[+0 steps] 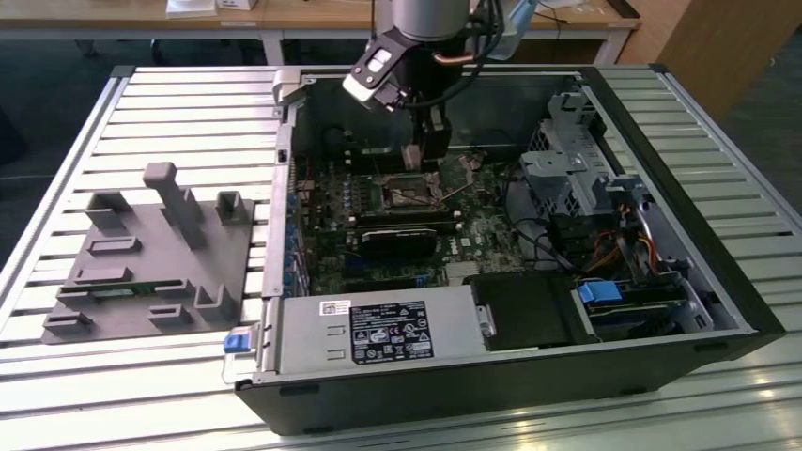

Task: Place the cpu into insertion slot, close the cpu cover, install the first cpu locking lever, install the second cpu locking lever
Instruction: 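Place the cpu into insertion slot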

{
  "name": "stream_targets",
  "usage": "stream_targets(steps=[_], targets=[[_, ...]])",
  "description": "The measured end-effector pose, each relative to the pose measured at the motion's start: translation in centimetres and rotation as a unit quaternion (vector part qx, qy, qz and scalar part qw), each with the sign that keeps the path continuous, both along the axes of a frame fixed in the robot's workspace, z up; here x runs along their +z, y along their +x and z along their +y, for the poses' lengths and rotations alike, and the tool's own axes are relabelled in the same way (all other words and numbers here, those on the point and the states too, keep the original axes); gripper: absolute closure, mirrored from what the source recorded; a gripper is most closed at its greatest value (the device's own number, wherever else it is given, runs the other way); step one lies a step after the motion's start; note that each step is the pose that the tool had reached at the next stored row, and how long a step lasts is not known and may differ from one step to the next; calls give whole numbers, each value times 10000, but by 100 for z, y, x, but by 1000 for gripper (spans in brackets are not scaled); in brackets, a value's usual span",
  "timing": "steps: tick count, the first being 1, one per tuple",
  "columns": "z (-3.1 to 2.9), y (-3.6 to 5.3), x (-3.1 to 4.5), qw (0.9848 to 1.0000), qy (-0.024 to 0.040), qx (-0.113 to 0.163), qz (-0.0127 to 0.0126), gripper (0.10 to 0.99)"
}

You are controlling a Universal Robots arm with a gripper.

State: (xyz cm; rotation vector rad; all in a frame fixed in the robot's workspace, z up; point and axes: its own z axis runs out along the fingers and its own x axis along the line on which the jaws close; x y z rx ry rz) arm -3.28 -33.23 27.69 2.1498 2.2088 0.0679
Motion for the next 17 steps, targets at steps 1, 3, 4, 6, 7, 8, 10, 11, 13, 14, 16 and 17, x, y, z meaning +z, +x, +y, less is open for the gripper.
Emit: stream_targets(steps=[1,3,4,6,7,8,10,11,13,14,16,17], targets=[[0,0,-7,10000,0,0,0,549],[0,0,-18,10000,0,0,0,549],[1,0,-24,10000,1,0,-1,549],[1,0,-33,10000,0,0,0,549],[1,0,-37,10000,0,0,0,549],[1,0,-40,10000,0,0,0,549],[1,0,-46,10000,-1,0,0,549],[1,0,-49,10000,-2,0,0,549],[1,0,-57,10000,-1,0,0,549],[1,0,-59,10000,-1,0,0,549],[1,0,-64,10000,-1,0,0,549],[1,0,-66,10000,-1,0,0,549]])
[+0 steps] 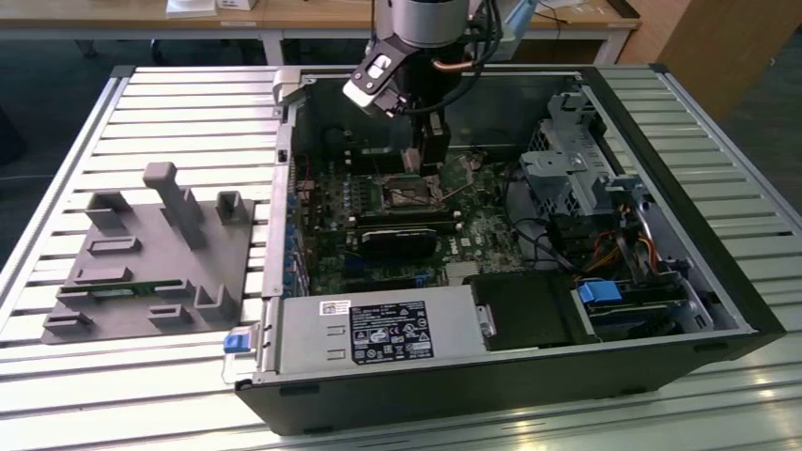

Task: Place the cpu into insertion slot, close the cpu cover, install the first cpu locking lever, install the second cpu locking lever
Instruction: 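Place the cpu into insertion slot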

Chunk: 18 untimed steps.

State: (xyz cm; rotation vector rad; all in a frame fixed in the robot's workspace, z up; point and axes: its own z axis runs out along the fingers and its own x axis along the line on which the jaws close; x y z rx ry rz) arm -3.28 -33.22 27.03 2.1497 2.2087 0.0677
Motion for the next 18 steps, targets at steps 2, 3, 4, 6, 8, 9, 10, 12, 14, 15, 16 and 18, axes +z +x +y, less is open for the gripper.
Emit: stream_targets(steps=[2,3,4,6,8,9,10,12,14,15,16,18], targets=[[0,0,-3,10000,0,0,0,549],[0,0,-5,10000,-1,0,0,549],[0,0,-10,10000,1,0,-1,549],[0,0,-21,10000,1,0,0,549],[2,0,-39,10000,1,0,0,549],[4,-1,-50,10000,0,-1,0,549],[7,-1,-61,10000,0,-1,0,549],[14,-1,-86,10000,0,0,0,549],[19,-5,-109,10000,0,-5,0,549],[19,-12,-118,10000,0,-15,0,549],[19,-18,-128,10000,0,-29,0,549],[19,-37,-146,10000,0,-52,0,549]])
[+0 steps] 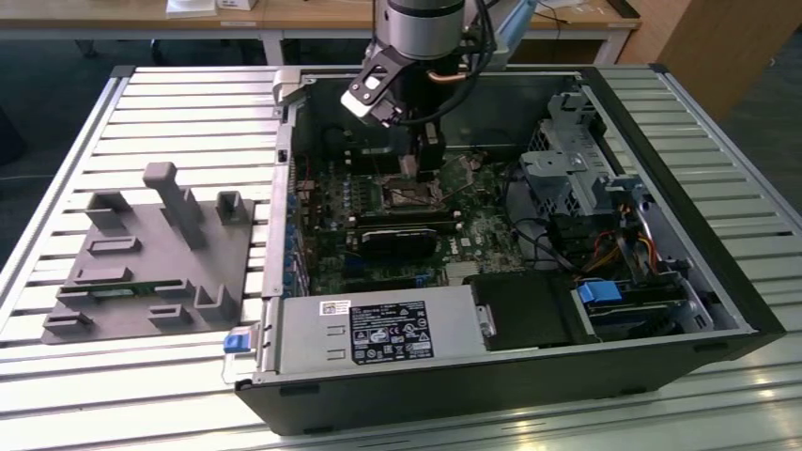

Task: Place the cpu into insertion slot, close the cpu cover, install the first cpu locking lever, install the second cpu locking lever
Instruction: 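Place the cpu into insertion slot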

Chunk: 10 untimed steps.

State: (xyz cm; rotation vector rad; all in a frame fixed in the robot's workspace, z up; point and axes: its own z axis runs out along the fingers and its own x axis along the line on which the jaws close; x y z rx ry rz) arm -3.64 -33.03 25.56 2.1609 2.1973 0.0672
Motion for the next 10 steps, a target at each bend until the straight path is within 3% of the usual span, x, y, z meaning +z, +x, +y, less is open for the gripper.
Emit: stream_targets(steps=[10], targets=[[0,-15,-39,10000,-10,-3,0,549]])
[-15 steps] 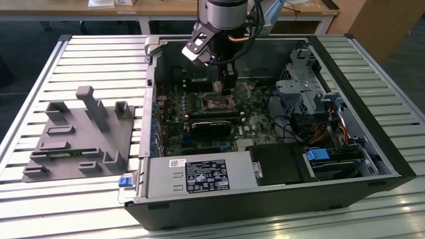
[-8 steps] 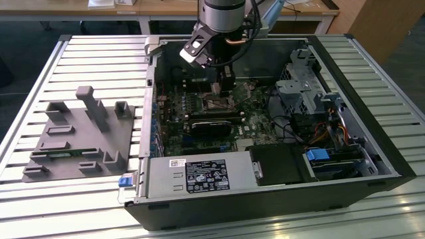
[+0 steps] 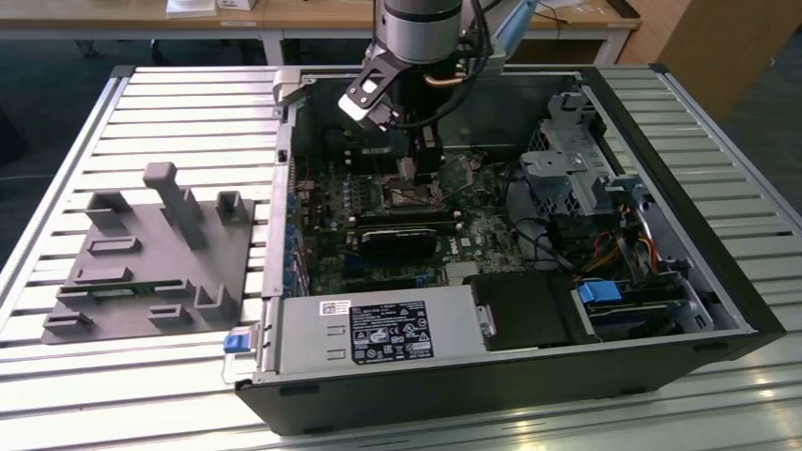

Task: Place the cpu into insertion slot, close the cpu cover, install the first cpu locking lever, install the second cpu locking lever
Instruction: 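Place the cpu into insertion slot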

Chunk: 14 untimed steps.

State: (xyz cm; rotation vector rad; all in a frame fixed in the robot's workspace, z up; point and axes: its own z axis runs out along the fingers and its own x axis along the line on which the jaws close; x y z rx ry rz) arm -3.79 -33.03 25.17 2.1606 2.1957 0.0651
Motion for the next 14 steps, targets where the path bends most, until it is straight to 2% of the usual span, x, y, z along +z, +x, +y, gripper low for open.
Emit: stream_targets(steps=[14], targets=[[7,0,-119,10000,-1,-3,0,549]])
